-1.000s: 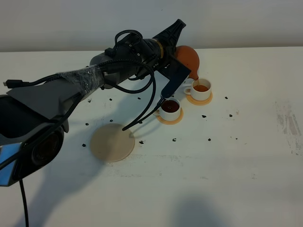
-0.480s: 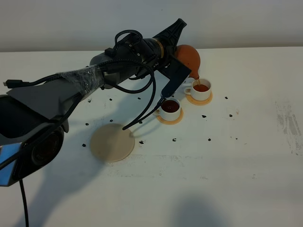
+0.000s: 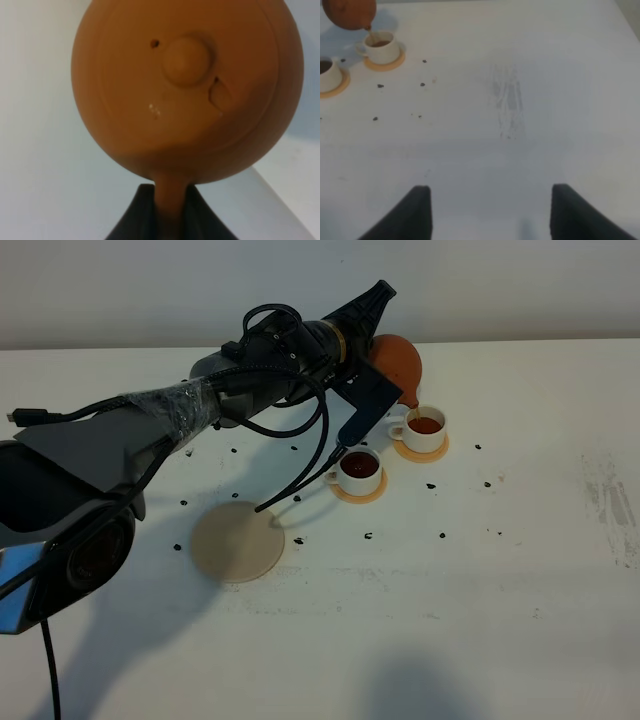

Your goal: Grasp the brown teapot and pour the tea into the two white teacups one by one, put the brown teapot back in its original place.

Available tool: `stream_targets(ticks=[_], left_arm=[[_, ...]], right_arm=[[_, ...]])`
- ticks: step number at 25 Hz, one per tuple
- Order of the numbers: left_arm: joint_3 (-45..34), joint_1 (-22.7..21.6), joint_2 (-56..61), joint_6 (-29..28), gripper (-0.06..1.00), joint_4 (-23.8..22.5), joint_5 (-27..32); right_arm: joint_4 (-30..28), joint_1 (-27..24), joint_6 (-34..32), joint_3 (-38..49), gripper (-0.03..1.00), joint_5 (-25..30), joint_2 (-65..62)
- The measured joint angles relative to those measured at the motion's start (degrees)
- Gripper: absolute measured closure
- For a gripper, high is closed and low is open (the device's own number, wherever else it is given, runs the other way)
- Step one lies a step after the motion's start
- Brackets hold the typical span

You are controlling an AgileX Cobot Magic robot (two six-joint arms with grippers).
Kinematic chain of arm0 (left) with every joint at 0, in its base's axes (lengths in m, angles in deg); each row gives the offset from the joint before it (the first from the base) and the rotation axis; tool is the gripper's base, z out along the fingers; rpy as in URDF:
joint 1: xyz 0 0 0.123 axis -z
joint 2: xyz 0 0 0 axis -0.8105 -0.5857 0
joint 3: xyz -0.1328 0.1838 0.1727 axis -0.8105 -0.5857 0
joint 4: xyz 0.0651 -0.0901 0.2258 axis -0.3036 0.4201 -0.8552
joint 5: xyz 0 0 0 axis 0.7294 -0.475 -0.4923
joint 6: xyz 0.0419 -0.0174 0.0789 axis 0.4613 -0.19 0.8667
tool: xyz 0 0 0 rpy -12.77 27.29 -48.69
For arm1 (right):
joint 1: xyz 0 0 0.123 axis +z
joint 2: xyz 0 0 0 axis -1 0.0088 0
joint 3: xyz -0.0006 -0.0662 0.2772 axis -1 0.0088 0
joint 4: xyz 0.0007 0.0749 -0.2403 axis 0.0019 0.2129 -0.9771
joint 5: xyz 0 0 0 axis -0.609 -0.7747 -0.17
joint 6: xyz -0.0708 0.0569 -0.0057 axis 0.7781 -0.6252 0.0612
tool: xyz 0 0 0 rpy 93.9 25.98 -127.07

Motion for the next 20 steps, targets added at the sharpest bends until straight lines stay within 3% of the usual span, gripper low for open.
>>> stream_targets(ticks=[20], left_arm=[[0.00, 0.46, 0.00, -0.35, 0.87, -3.08, -2.02]], right_arm=[[0.00, 0.00, 0.00, 0.00, 0.47, 0.00, 0.00]])
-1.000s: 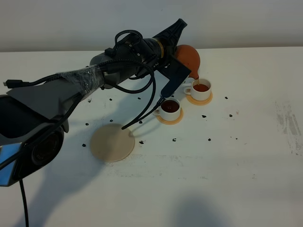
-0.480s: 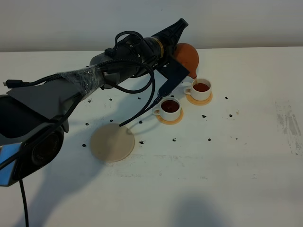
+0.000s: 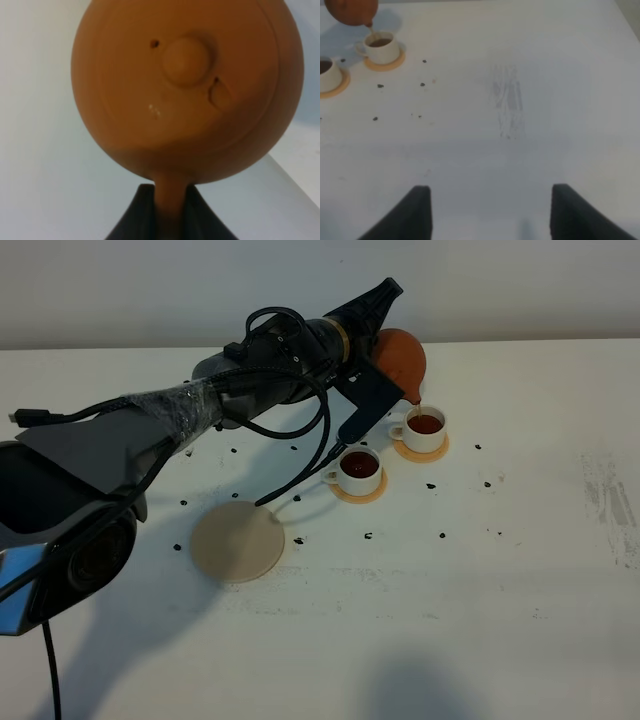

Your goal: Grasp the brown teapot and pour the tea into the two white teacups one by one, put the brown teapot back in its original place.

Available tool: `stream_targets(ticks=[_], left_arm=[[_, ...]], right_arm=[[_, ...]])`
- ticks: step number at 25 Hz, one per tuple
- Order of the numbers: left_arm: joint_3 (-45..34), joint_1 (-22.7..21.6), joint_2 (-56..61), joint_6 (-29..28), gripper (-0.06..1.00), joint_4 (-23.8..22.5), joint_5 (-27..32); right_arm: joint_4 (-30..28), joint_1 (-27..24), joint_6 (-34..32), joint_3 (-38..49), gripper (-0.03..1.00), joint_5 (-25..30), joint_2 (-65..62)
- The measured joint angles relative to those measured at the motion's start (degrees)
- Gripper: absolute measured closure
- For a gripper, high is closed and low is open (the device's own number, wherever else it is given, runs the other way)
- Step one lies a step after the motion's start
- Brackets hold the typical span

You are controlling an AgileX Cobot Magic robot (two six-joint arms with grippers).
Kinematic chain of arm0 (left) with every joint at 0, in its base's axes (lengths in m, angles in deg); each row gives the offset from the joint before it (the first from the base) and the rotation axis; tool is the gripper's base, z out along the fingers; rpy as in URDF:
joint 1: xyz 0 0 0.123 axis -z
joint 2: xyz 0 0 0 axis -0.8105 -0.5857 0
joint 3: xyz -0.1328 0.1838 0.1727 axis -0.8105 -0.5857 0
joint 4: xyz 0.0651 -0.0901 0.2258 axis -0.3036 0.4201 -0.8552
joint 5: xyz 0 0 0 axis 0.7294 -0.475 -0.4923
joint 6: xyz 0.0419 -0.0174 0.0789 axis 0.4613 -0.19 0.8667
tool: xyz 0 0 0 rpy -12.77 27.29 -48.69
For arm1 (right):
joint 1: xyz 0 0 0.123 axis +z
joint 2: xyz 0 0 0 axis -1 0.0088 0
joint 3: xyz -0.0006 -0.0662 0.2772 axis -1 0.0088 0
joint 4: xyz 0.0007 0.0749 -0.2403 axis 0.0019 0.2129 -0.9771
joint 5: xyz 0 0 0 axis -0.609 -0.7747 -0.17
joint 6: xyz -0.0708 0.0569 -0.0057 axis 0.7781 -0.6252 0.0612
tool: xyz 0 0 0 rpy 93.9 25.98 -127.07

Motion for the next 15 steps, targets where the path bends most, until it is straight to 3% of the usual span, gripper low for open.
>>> stream_targets(ticks=[15], left_arm=[[0.00, 0.17, 0.00, 0.00, 0.87, -1.40, -0.33]], right_arm=[[0.00, 0.00, 0.00, 0.00, 0.47, 0.00, 0.00]])
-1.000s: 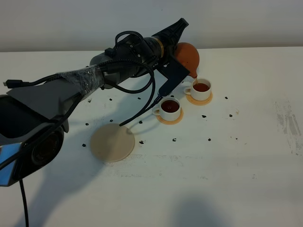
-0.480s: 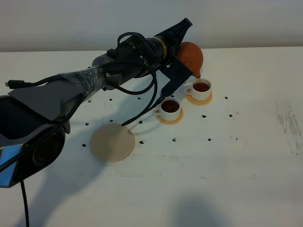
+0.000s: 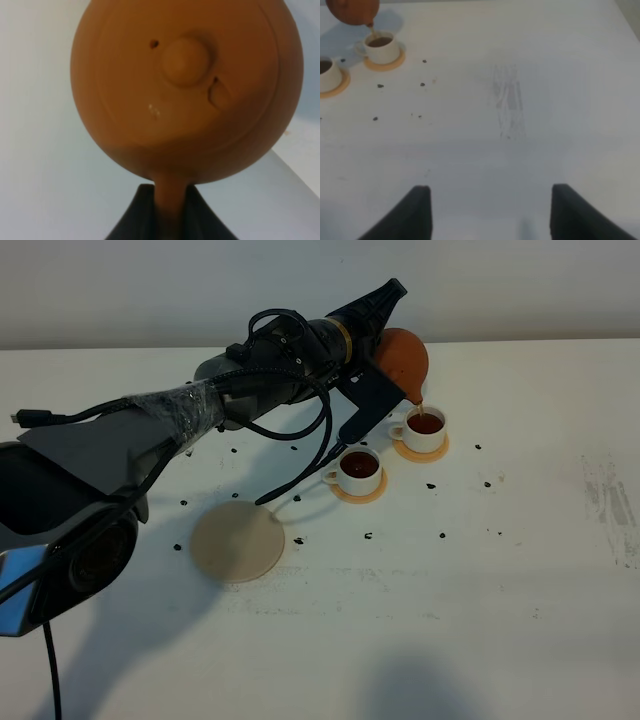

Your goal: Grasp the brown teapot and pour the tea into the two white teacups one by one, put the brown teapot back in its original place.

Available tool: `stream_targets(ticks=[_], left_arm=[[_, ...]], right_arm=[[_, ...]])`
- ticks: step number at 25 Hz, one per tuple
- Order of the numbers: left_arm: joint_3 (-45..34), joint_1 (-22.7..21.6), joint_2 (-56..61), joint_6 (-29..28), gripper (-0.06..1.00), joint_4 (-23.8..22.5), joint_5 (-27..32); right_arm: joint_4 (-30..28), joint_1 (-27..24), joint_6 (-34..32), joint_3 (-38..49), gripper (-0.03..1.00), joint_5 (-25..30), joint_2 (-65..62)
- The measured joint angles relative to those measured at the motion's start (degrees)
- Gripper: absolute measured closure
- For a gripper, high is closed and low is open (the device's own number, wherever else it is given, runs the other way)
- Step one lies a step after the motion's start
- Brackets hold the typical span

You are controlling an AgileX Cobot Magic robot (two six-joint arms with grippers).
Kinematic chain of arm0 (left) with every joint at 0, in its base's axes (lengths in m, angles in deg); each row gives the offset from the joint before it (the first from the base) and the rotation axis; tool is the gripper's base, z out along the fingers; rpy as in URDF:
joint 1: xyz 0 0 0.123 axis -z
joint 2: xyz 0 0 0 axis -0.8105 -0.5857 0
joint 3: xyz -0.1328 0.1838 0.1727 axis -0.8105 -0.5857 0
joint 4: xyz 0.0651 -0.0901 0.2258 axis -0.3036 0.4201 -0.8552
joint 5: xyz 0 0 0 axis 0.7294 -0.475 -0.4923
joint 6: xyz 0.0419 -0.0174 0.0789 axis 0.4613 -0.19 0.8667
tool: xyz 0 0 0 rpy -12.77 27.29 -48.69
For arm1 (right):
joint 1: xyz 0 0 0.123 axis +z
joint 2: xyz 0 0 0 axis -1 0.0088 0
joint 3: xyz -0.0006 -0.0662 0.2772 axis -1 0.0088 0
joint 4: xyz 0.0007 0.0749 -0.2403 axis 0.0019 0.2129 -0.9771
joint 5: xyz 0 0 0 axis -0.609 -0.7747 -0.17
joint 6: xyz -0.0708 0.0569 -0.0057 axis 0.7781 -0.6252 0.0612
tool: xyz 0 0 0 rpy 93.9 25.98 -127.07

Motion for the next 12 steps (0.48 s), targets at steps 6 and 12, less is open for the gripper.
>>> stream_targets(ticks=[6, 12], left_arm=[[0.00, 0.00, 0.00, 0.00, 0.87, -0.88, -0.25], [0.00, 0.00, 0.00, -0.76, 0.87, -0.82, -0.42]], right_arm=[[0.00, 0.00, 0.00, 0.00, 0.47, 0.00, 0.00], [0.00, 0.00, 0.00, 0.00, 0.47, 0.00, 0.00]])
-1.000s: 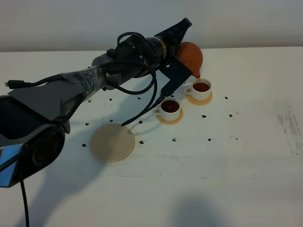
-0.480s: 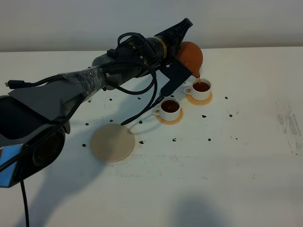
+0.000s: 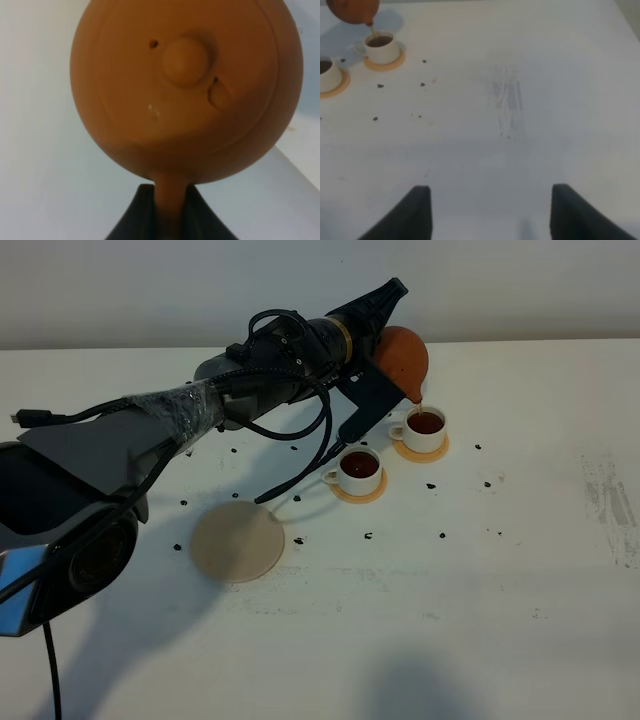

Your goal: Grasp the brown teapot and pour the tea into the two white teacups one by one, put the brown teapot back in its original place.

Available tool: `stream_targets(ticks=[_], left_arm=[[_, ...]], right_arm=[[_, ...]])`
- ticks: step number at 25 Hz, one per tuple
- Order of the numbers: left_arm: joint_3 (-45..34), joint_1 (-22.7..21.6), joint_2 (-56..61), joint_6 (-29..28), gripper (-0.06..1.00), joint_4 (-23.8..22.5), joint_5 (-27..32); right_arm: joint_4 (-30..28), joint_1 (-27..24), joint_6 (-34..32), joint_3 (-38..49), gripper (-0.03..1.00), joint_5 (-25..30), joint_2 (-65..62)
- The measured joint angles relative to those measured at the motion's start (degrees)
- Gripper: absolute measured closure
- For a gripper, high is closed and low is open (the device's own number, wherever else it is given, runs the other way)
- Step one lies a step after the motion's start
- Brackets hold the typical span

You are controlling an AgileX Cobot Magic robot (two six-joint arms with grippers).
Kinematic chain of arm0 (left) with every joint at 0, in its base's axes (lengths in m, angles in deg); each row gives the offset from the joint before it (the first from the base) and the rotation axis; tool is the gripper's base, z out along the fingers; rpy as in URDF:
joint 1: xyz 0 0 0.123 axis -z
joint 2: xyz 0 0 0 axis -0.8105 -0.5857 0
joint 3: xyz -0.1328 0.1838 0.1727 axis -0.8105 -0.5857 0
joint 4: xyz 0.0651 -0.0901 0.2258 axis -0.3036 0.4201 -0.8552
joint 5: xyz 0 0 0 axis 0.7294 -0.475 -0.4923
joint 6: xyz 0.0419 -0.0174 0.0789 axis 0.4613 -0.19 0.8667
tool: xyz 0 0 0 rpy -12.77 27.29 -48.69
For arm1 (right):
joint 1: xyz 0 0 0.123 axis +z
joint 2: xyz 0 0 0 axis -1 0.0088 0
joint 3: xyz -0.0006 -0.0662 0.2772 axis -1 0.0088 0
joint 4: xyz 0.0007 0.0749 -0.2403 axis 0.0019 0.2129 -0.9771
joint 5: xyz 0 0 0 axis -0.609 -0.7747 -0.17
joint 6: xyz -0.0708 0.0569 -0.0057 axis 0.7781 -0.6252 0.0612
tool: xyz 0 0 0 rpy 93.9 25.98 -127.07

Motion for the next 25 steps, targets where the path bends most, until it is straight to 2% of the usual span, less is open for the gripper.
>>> stream_targets(ticks=[7, 16, 20, 25], left_arm=[[0.00, 0.00, 0.00, -1.30, 0.87, 3.42, 3.88], [0.00, 0.00, 0.53, -10.28, 0.87, 5.60, 7.55], [0.00, 0.00, 2.56, -13.09, 0.87, 7.31, 11.76], [0.00, -0.30, 5.15, -16.57, 0.87, 12.41, 20.39]], right_arm=[[0.00, 0.00, 0.00, 0.00, 0.47, 0.00, 0.00], [0.00, 0.00, 0.00, 0.00, 0.47, 0.00, 0.00], [0.00, 0.00, 0.00, 0.00, 0.47, 0.00, 0.00], [0.00, 0.00, 0.00, 0.00, 0.47, 0.00, 0.00]])
